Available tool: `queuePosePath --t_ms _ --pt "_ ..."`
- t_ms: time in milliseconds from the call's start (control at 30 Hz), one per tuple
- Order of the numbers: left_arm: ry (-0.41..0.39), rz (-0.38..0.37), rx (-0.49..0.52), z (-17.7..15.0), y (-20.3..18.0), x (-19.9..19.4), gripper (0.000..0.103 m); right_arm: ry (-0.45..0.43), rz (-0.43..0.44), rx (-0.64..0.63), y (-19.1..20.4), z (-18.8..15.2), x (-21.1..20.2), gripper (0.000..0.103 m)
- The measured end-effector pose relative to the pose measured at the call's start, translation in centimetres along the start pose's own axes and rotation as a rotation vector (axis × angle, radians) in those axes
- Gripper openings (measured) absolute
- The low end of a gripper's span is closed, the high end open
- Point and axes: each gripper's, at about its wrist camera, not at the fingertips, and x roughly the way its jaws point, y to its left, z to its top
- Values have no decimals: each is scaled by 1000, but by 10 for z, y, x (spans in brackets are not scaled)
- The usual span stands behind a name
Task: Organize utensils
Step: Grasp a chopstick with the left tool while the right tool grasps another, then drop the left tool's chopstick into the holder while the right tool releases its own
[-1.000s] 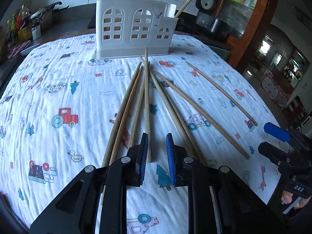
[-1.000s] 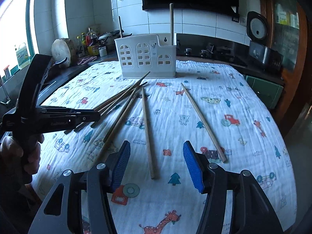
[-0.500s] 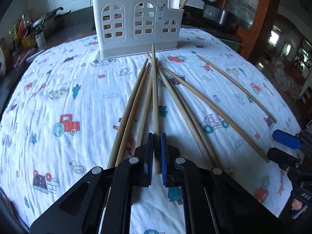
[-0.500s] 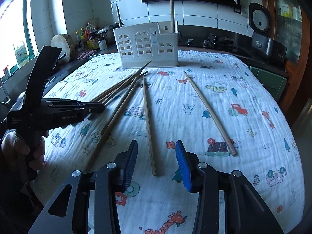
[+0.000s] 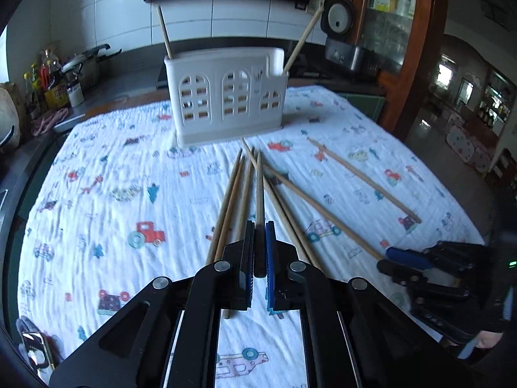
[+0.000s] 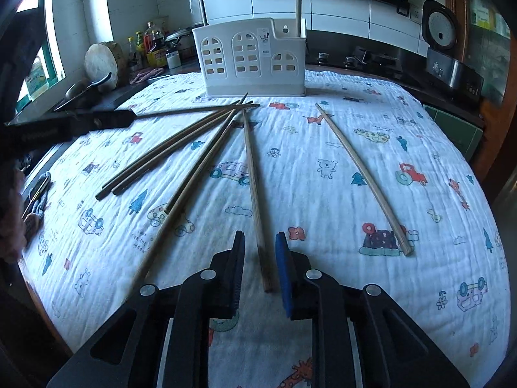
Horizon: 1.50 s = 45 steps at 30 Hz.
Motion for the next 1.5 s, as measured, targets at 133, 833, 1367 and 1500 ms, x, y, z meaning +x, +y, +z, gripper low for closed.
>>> queuePosePath --t_ms 133,833,1367,1500 --pt "-30 -30 -10 10 6 -18 5 4 -18 -2 1 0 4 12" --pt "-105 -104 -51 49 31 -62 5 -252 12 -84 7 97 -86 7" --pt "-144 -92 25 132 32 -76 5 -248 68 -128 -5 234 -115 7" --pt "-201 -67 33 172 37 -89 5 -262 51 -138 -6 270 -123 7"
